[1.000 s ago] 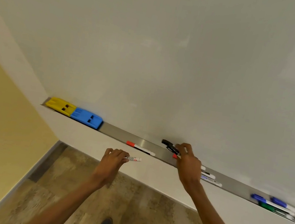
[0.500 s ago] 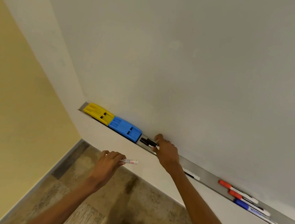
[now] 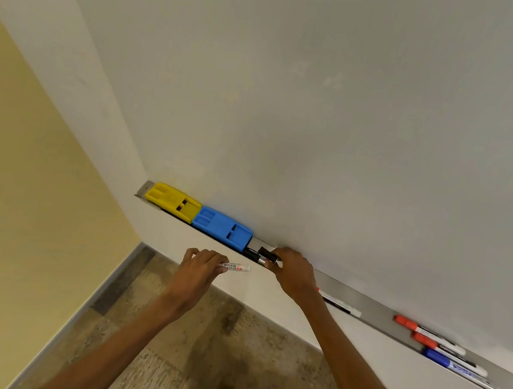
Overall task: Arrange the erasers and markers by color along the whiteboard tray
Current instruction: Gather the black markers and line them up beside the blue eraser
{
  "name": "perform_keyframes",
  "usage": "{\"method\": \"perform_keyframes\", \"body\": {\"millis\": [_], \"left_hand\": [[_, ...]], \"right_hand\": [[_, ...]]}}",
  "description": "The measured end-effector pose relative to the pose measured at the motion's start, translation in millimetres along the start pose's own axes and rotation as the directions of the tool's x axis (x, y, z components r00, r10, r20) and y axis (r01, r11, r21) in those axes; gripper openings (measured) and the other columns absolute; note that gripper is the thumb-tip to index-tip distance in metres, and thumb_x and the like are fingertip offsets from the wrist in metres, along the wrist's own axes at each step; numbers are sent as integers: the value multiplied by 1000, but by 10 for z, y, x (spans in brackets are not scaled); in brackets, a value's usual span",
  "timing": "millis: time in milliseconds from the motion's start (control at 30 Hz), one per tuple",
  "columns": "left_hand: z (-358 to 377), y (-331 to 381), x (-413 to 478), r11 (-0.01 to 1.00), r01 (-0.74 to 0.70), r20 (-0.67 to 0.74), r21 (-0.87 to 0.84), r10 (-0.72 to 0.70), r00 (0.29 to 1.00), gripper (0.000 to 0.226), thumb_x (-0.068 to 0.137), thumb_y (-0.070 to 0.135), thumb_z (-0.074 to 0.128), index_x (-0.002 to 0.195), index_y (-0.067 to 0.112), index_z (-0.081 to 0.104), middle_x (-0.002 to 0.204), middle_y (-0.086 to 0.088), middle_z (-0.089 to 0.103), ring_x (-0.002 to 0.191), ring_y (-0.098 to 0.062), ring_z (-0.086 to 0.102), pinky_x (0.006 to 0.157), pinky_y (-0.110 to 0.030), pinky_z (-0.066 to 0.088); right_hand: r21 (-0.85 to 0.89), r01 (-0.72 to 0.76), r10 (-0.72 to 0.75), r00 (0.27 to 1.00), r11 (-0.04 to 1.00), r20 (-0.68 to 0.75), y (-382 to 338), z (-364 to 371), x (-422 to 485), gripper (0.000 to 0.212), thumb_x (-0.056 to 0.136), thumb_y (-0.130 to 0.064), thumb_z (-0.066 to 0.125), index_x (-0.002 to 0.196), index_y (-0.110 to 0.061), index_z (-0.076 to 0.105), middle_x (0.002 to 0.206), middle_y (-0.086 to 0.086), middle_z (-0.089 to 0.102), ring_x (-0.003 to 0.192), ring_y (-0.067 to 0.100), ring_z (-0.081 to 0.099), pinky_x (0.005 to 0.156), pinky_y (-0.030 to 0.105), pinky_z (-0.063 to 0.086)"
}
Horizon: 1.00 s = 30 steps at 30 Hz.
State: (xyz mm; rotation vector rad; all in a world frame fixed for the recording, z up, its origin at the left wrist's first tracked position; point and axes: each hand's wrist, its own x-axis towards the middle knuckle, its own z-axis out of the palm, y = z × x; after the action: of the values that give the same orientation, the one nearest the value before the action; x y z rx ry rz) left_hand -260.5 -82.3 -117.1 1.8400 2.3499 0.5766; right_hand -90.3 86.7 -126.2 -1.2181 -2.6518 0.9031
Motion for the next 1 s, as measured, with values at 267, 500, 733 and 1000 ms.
{"method": "perform_keyframes", "body": {"millis": [267,500,733,1000], "left_hand": [[54,386,461,996,-74,-35,-59,72,997,21,86,11,67,106,9,66,98,-10,70,91,-29,64,79,-38,52],[305,742,736,989,-136,68,-56,140,988,27,85,-1,56,111,8,62,111,-11,64,102,-29,58,86,-38,47],[492,731,784,987,-157,119,-38,160,980,27,85,1,59,111,7,63,113,-14,64,104,-31,58,89,-38,49],[597,646,712,990,-130,154,-60,137,978,37,92,1,50,128,10,54,132,-10,57,121,-25,50,106,-33,39]], "right_hand": [[121,-76,106,959,990,-263,195,-271,-552,27,91,-44,55,116,-36,63,85,-12,57,68,5,52,52,14,32],[181,-165,215,928,970,-305,736,-240,-1508,37,95,-13,52,130,-23,57,109,-4,58,72,11,56,63,21,45],[137,-279,305,920,951,-247,945,-119,-1933,41,98,-15,47,138,-25,47,118,-3,47,70,10,54,56,14,39],[225,-244,310,890,943,-334,837,-168,-1716,32,98,-16,47,128,-24,50,118,-2,57,93,12,62,75,23,50]]}}
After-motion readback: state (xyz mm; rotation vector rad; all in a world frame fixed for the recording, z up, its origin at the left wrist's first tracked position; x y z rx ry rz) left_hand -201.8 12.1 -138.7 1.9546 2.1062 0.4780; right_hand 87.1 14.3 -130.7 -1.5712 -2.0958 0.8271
